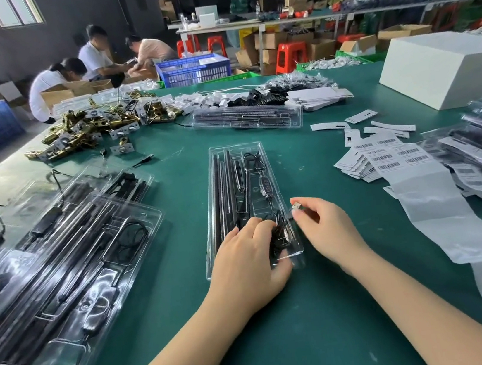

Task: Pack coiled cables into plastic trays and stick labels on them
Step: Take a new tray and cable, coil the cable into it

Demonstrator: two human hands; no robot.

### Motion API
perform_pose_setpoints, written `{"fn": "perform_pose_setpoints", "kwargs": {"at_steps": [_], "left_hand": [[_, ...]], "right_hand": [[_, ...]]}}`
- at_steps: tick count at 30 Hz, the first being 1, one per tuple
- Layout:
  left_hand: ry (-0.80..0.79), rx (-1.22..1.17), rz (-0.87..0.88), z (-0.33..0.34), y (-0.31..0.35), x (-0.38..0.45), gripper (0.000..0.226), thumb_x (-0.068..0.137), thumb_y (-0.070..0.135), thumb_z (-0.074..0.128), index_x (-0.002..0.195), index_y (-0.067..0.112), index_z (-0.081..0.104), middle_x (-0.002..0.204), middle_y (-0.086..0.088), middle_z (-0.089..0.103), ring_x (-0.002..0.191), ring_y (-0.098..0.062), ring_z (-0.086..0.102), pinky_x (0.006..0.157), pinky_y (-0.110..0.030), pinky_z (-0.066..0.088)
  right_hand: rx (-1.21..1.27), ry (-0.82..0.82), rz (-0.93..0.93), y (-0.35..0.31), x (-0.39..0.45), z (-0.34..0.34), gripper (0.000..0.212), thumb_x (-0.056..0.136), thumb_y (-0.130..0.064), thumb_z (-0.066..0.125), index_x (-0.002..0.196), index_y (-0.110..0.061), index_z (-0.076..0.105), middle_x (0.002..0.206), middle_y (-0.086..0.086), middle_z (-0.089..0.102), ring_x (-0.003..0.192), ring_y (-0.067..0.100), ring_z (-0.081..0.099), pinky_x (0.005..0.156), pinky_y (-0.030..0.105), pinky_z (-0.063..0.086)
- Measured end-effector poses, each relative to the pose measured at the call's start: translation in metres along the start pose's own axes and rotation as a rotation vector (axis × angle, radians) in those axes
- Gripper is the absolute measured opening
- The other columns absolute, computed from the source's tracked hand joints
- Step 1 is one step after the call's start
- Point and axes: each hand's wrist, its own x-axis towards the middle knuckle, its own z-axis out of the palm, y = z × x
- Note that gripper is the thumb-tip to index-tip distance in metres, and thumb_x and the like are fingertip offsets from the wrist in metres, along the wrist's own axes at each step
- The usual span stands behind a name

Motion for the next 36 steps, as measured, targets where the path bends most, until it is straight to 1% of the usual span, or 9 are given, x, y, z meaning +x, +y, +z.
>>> {"fn": "perform_pose_setpoints", "kwargs": {"at_steps": [5,10,15,18,23,26,29,31,36], "left_hand": [[0.039,-0.008,0.008,0.000,0.002,-0.002,0.041,0.084,0.034,0.053,0.118,0.012,0.058,0.112,-0.001,0.060,0.088,-0.024,0.060,0.081,-0.027,0.041],[0.061,0.003,-0.043,0.004,0.006,0.000,0.034,0.079,0.028,0.054,0.106,0.009,0.061,0.102,-0.003,0.064,0.080,-0.026,0.061,0.075,-0.029,0.045],[0.065,0.049,-0.012,0.000,0.004,0.006,0.027,0.079,0.028,0.054,0.100,0.012,0.061,0.091,0.000,0.063,0.071,-0.025,0.060,0.065,-0.027,0.037],[0.013,0.081,0.000,-0.003,-0.001,0.007,0.033,0.084,0.040,0.053,0.106,0.016,0.059,0.099,0.004,0.062,0.080,-0.024,0.062,0.067,-0.029,0.040],[-0.018,0.003,-0.045,-0.001,-0.002,0.009,0.044,0.087,0.046,0.052,0.123,0.021,0.049,0.121,0.010,0.053,0.104,-0.016,0.057,0.080,-0.030,0.045],[-0.007,0.058,-0.033,0.002,-0.001,0.014,0.042,0.091,0.037,0.048,0.129,0.019,0.051,0.132,0.004,0.053,0.119,-0.017,0.052,0.094,-0.028,0.040],[0.005,0.099,-0.043,0.003,-0.002,0.019,0.040,0.091,0.031,0.048,0.128,0.017,0.055,0.132,0.000,0.057,0.123,-0.016,0.051,0.097,-0.026,0.039],[-0.016,0.142,-0.046,0.004,-0.002,0.021,0.039,0.091,0.032,0.046,0.126,0.018,0.056,0.129,0.000,0.059,0.122,-0.016,0.052,0.095,-0.029,0.042],[-0.039,0.183,-0.012,0.005,-0.007,0.021,0.038,0.088,0.033,0.043,0.119,0.018,0.060,0.120,0.002,0.065,0.118,-0.019,0.055,0.091,-0.030,0.046]], "right_hand": [[0.157,-0.095,0.115,-0.003,0.013,-0.008,0.026,0.092,-0.016,0.065,0.117,-0.014,0.069,0.108,-0.001,0.071,0.091,0.006,0.061,0.086,0.020,0.045],[0.186,-0.091,0.230,-0.009,0.026,-0.010,0.007,0.079,-0.021,0.080,0.084,-0.022,0.075,0.078,-0.006,0.072,0.067,0.005,0.057,0.053,0.010,0.040],[0.074,-0.281,0.124,-0.008,0.013,-0.002,0.045,0.082,-0.024,0.077,0.125,-0.019,0.065,0.121,-0.005,0.066,0.107,0.006,0.060,0.092,0.018,0.042],[-0.126,-0.262,0.035,-0.003,0.007,0.002,0.057,0.084,-0.037,0.074,0.136,-0.024,0.056,0.133,-0.001,0.058,0.127,0.017,0.050,0.106,0.033,0.039],[-0.349,-0.124,-0.062,0.001,0.000,0.012,0.054,0.087,-0.049,0.064,0.137,-0.032,0.053,0.094,-0.001,0.051,0.103,0.023,0.053,0.086,0.033,0.043],[-0.368,-0.076,-0.068,-0.001,-0.002,0.013,0.050,0.090,-0.049,0.060,0.137,-0.033,0.053,0.090,-0.002,0.051,0.101,0.023,0.054,0.080,0.030,0.041],[-0.376,-0.264,-0.060,-0.004,0.007,0.004,0.049,0.094,-0.039,0.056,0.142,-0.031,0.047,0.107,0.003,0.059,0.106,0.023,0.054,0.086,0.028,0.041],[-0.249,-0.348,-0.023,-0.008,0.013,-0.012,0.045,0.093,-0.030,0.059,0.138,-0.026,0.053,0.102,-0.002,0.063,0.091,0.014,0.058,0.080,0.021,0.040],[-0.356,0.122,-0.008,0.003,0.053,-0.085,0.035,0.088,-0.019,0.061,0.123,-0.022,0.065,0.098,0.000,0.068,0.086,0.022,0.058,0.077,0.029,0.044]]}}
